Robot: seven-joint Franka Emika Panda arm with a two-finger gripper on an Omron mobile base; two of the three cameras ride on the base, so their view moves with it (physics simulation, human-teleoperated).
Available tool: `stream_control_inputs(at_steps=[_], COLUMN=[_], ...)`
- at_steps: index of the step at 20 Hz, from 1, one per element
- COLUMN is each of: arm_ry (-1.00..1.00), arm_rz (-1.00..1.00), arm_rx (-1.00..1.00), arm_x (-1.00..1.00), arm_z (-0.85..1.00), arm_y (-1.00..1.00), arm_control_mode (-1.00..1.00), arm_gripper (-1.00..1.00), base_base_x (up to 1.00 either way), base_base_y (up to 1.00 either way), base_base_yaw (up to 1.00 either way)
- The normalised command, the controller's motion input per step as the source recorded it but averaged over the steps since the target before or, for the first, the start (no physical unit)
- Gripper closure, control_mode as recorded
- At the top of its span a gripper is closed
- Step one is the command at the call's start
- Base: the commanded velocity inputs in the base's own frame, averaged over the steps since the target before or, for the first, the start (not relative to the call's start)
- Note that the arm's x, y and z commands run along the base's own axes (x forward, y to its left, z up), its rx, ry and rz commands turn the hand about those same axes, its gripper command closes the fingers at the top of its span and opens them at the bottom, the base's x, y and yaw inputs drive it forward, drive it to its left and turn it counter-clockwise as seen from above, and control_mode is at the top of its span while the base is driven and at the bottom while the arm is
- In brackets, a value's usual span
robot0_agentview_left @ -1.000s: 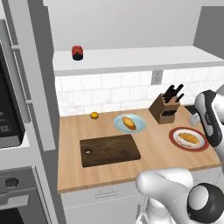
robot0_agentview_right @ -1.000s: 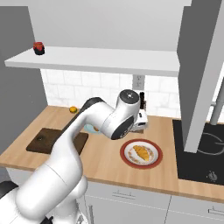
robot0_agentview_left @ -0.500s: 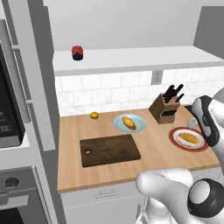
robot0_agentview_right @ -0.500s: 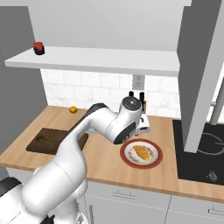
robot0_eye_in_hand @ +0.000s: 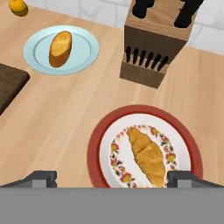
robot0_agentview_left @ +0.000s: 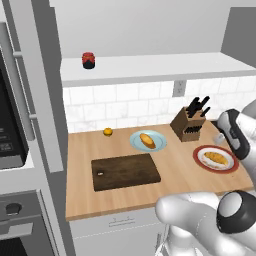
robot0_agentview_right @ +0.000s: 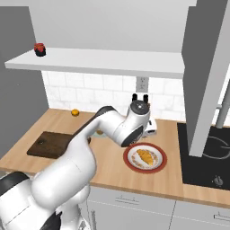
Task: From the different types of pastries on the counter, select a croissant and place it on the cutting board. Then retrieve a jar of jam from the cabinet and place it alongside the croissant on the cutting board.
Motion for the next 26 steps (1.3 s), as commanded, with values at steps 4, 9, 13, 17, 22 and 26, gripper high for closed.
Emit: stream_control_inputs(at_steps=[4, 9, 13, 17, 22, 26], arm_ry=[0.01, 0.00, 0.01, 0.11, 0.05, 0.04], arm_rz=[0.00, 0.00, -0.01, -0.06, -0.02, -0.02], arm_rx=[0.07, 0.02, 0.00, 0.00, 0.00, 0.00], arm_x=[0.69, 0.14, 0.00, 0.00, -0.02, -0.01], arm_z=[-0.11, -0.02, 0.00, 0.00, -0.03, -0.07], arm_y=[-0.60, -0.16, 0.00, 0.00, 0.00, 0.00], arm_control_mode=[-1.00, -1.00, -1.00, -1.00, -1.00, -1.00], arm_gripper=[-1.00, -1.00, -1.00, -1.00, -1.00, -1.00], base_base_x=[0.00, 0.00, 0.00, 0.00, 0.00, 0.00], base_base_y=[0.00, 0.00, 0.00, 0.00, 0.00, 0.00], base_base_yaw=[0.00, 0.00, 0.00, 0.00, 0.00, 0.00])
